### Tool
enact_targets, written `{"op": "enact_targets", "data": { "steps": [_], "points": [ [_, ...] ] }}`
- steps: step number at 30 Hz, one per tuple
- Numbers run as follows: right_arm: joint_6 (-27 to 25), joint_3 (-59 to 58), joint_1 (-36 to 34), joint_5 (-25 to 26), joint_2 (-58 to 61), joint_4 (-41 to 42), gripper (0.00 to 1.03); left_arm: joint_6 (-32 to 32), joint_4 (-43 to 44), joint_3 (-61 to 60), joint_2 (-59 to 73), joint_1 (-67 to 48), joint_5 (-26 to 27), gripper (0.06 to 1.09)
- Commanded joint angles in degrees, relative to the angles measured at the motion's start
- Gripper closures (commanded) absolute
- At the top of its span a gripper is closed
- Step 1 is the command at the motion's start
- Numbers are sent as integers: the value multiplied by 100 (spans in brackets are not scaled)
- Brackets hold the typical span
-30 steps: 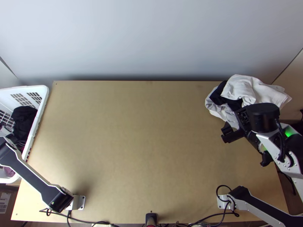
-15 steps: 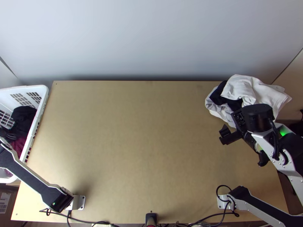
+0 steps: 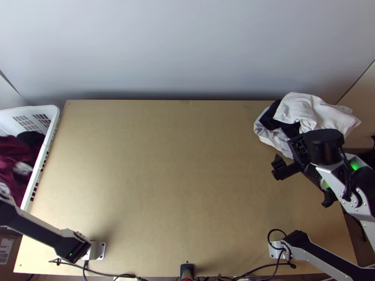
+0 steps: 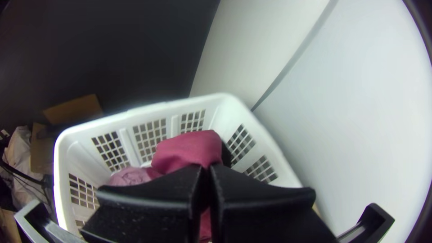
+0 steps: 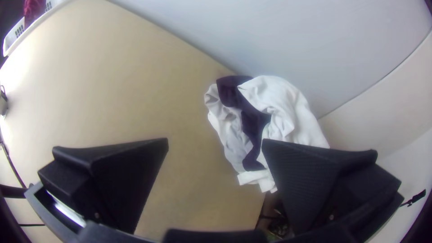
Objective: Fold the t-shirt
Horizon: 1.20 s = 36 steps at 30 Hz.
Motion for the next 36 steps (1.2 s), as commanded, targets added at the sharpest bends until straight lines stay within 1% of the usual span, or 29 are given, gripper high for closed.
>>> {"op": "enact_targets", "data": {
  "steps": [1,8,10,14,16,18,21,23,28,32,36],
  "points": [
    [1,28,3,-101,-172,-19,6,-404,735,27,-1785,59,337,105],
    [1,1,12,-189,-436,-98,6,-509,1737,71,-3059,-82,345,105],
    [1,-25,12,-207,-533,-107,6,-483,1843,194,-3253,-143,407,105],
    [10,-95,3,-216,-708,-116,6,-492,1948,484,-3490,-284,996,105],
    [10,-104,3,-216,-788,-116,6,-492,2010,572,-3596,-380,1488,105],
    [10,-104,-15,-224,-849,-116,6,-492,2089,580,-3736,-574,1875,105],
    [10,-113,-50,-224,-902,-107,6,-492,2080,572,-3965,-960,2218,105],
    [19,-104,-94,-224,-937,-107,6,-492,1896,545,-4114,-1426,2367,105],
    [28,-104,-208,-224,-1042,-98,6,-492,876,457,-4404,-3272,2358,105],
    [28,-104,-331,-233,-1104,-98,6,-501,261,264,-4404,-4889,2042,105],
    [37,-86,-498,-259,-1157,-98,6,-562,-117,-114,-4439,-5803,2042,105]
  ]
}}
